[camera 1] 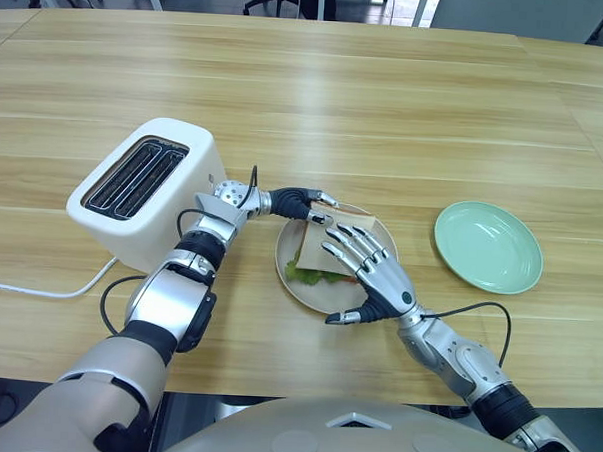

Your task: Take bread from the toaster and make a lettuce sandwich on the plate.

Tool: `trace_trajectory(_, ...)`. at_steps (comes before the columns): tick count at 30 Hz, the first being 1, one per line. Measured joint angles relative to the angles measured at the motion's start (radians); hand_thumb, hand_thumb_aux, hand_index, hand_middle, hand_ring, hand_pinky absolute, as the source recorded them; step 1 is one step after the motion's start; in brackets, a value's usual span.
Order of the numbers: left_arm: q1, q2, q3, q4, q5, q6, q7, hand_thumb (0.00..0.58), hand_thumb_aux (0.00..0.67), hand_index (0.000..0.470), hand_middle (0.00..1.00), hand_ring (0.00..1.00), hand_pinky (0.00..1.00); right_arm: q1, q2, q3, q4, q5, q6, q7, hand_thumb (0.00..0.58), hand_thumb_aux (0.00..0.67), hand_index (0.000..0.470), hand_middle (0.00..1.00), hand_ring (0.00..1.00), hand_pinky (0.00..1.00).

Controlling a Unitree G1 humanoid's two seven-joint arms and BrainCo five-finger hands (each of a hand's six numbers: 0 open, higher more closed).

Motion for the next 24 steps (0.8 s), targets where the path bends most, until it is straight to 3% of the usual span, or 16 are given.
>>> trace_trajectory(7,-0.004,-0.008,0.003,0.074,0.061,0.003,0.08,0.58,0.67,0.46,1.0,1.0,1.0,-0.099,0.005,0.051,0.132,0.027,0.0,0.085,0.0,0.0,0.0,0.0,0.0,0.0)
trace_trajectory(16,-0.011,-0.016,0.008,0.105,0.114,0.004,0.155,0.58,0.67,0.46,1.0,1.0,1.0,-0.125,0.01,0.07,0.172,0.131,-0.027,0.17,0.0,0.0,0.0,0.0,0.0,0.0)
trace_trajectory(18,-0.014,-0.018,0.008,0.108,0.127,0.003,0.17,0.579,0.641,0.44,0.91,0.91,0.91,-0.13,0.011,0.072,0.18,0.145,-0.033,0.175,0.0,0.0,0.0,0.0,0.0,0.0)
trace_trajectory(19,-0.014,-0.02,0.008,0.109,0.133,0.0,0.183,0.425,0.323,0.222,0.63,0.63,0.63,-0.132,0.011,0.072,0.183,0.148,-0.036,0.176,0.0,0.0,0.0,0.0,0.0,0.0)
trace_trajectory(20,-0.015,-0.023,0.007,0.109,0.146,-0.005,0.204,0.0,0.0,0.0,0.3,0.3,0.3,-0.133,0.011,0.071,0.187,0.152,-0.038,0.178,0.0,0.0,0.0,0.0,0.0,0.0)
trace_trajectory(21,-0.015,-0.024,0.006,0.11,0.152,-0.011,0.221,0.0,0.0,0.0,0.07,0.07,0.07,-0.134,0.011,0.071,0.187,0.156,-0.038,0.182,0.0,0.0,0.0,0.0,0.0,0.0)
trace_trajectory(22,-0.016,-0.025,0.005,0.111,0.163,-0.02,0.242,0.0,0.0,0.0,0.0,0.0,0.0,-0.135,0.011,0.071,0.187,0.163,-0.038,0.186,0.0,0.0,0.0,0.0,0.0,0.0)
trace_trajectory(24,-0.019,-0.026,-0.002,0.117,0.188,-0.047,0.291,0.0,0.0,0.0,0.0,0.0,0.0,-0.137,0.01,0.071,0.189,0.177,-0.039,0.196,0.0,0.0,0.0,0.0,0.0,0.0)
